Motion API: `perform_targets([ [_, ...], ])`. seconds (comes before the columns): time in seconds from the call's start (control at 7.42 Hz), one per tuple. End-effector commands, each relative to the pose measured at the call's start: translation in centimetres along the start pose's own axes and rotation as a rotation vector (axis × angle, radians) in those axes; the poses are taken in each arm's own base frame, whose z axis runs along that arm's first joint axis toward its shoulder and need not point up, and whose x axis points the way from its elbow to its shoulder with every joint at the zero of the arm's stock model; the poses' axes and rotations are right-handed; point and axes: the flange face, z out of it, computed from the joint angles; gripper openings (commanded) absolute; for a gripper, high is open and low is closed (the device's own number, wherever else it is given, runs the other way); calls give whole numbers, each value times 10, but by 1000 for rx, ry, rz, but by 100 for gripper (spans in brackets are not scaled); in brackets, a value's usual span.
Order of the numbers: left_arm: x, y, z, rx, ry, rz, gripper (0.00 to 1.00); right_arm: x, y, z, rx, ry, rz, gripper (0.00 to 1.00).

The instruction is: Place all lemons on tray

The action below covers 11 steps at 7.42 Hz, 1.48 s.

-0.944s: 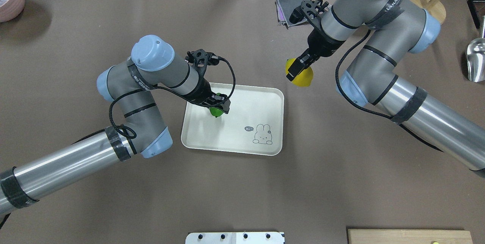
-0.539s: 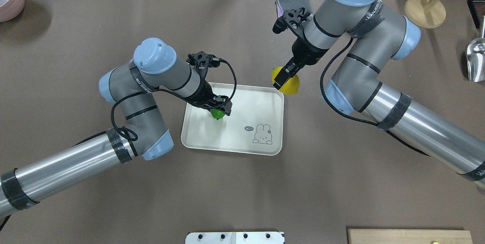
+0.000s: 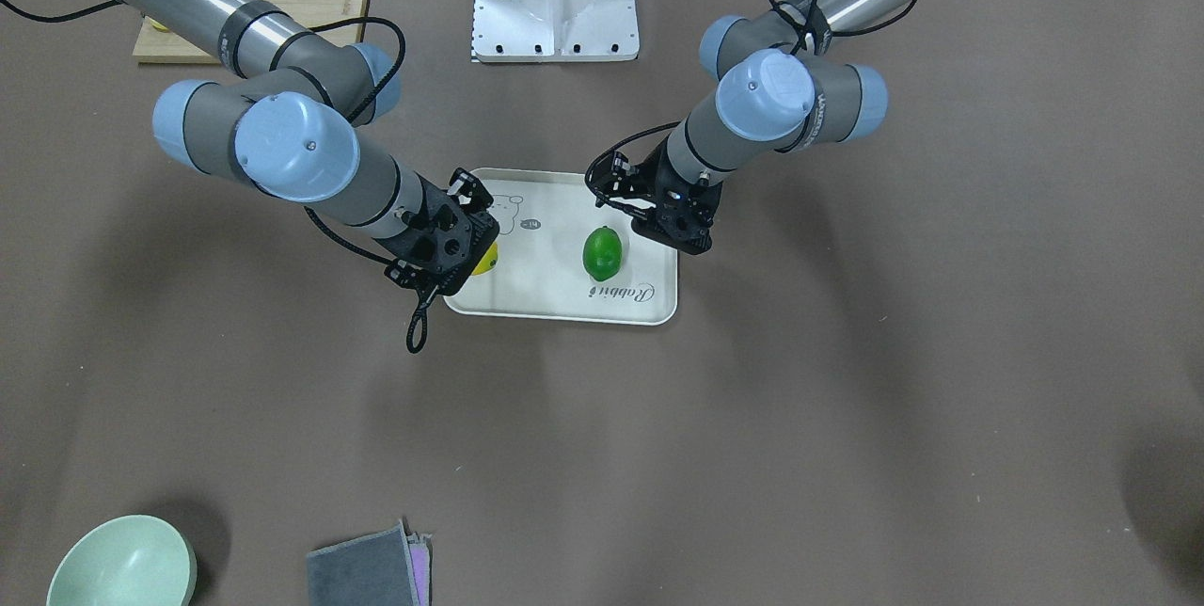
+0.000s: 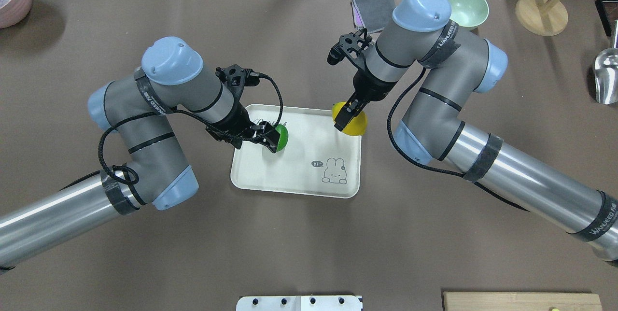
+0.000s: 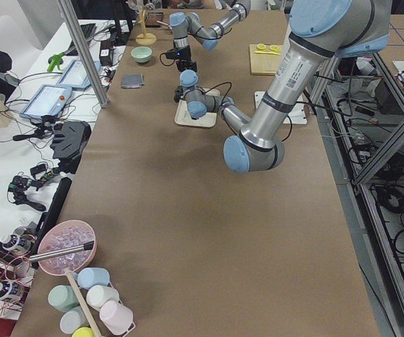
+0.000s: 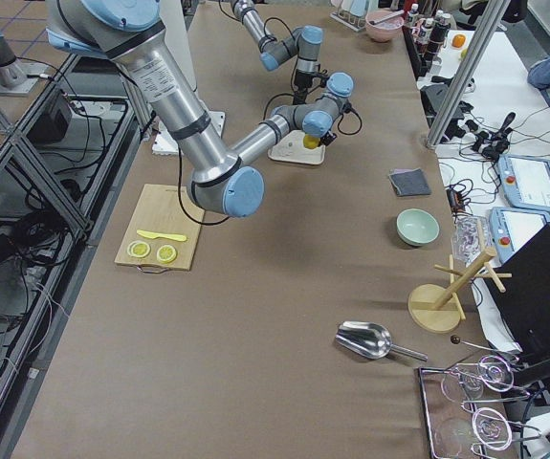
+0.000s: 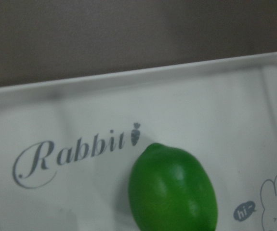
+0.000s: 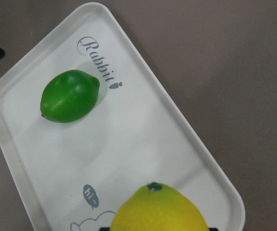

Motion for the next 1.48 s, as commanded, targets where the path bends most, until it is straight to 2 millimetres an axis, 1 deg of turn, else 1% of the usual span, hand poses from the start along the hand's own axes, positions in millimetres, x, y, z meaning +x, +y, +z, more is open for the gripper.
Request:
perform_targets([
  [0.0,6,10,-67,-9,-107,-66,98,-14,4,28,-26,12,-15,36],
  [0.13,-31,-2,-101,35,-189,-67,98,-15,4,32,-28,21,-16,59],
  [0.27,-80,-19,-142,58,-257,-63,98,-16,4,37,-30,24,-20,83],
  [0.4,-120,-35,-187,72,-315,-49,98,-16,4,39,-12,22,-36,99],
  [0.54,-151,-39,-224,60,-362,15,98,-13,1,35,-4,23,-31,99],
  [0.67,-181,-41,-258,51,-438,99,98,-9,-5,19,17,26,-25,99],
  [0.81,-221,-28,-265,21,-506,178,98,-1,-10,-3,41,24,-20,99],
  [0.94,-280,-13,-288,20,-534,125,98,15,-12,-26,61,36,-3,99],
  [1.08,-335,11,-306,37,-543,48,98,43,-12,-60,87,56,35,99],
  [1.21,-396,48,-309,64,-540,1,98,67,-7,-90,89,48,85,99],
  [1.35,-457,94,-296,85,-511,-19,98,88,15,-110,71,75,142,99],
])
